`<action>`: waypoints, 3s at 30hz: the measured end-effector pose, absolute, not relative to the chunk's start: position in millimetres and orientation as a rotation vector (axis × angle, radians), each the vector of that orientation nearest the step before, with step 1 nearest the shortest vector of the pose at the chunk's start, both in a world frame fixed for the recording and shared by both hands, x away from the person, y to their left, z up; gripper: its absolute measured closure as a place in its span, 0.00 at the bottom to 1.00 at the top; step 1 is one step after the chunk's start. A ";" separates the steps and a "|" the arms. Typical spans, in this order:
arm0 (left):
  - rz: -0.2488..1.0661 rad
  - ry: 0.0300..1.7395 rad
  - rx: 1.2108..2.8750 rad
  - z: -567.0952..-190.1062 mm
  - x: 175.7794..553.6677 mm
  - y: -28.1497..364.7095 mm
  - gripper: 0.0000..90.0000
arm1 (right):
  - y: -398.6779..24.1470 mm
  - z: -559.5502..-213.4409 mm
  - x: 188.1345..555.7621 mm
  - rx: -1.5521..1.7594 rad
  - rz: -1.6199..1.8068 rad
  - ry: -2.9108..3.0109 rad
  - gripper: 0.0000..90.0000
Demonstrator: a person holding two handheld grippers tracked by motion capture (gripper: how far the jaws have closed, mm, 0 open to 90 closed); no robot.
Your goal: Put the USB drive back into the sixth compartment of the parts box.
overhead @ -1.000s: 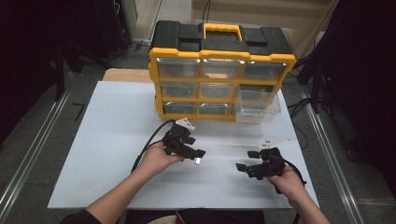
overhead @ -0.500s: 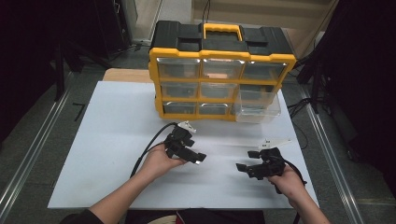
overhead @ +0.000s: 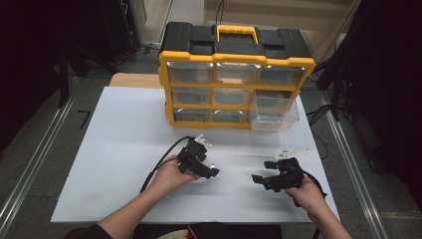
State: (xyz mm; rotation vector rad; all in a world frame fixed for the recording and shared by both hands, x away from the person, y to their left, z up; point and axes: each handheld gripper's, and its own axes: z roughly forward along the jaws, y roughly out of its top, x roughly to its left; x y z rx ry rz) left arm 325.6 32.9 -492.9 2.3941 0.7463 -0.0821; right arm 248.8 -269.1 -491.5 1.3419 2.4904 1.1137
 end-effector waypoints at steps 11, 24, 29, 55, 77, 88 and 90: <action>0.053 0.693 2.433 -494.4 313.7 26.0 0.41 | -269.2 -491.4 249.0 1.334 1.086 2.485 0.23; 0.221 0.691 2.461 -494.9 302.5 22.7 0.66 | -269.0 -492.1 249.1 1.329 1.078 2.490 0.23; 0.194 0.704 2.453 -494.4 304.0 25.7 0.87 | -268.6 -491.8 248.7 1.326 1.082 2.490 0.23; 0.019 0.688 2.388 -477.6 323.2 44.5 0.89 | -269.1 -490.5 247.9 1.314 1.098 2.500 0.23; -0.089 0.506 2.407 -439.1 340.6 27.3 0.89 | -269.5 -489.0 247.0 1.300 1.126 2.493 0.23; -0.105 0.418 2.412 -397.3 355.9 14.6 0.89 | -267.9 -488.9 246.9 1.288 1.130 2.502 0.23; -0.095 0.407 2.416 -390.0 358.3 11.7 0.89 | -267.8 -488.8 246.7 1.286 1.129 2.502 0.23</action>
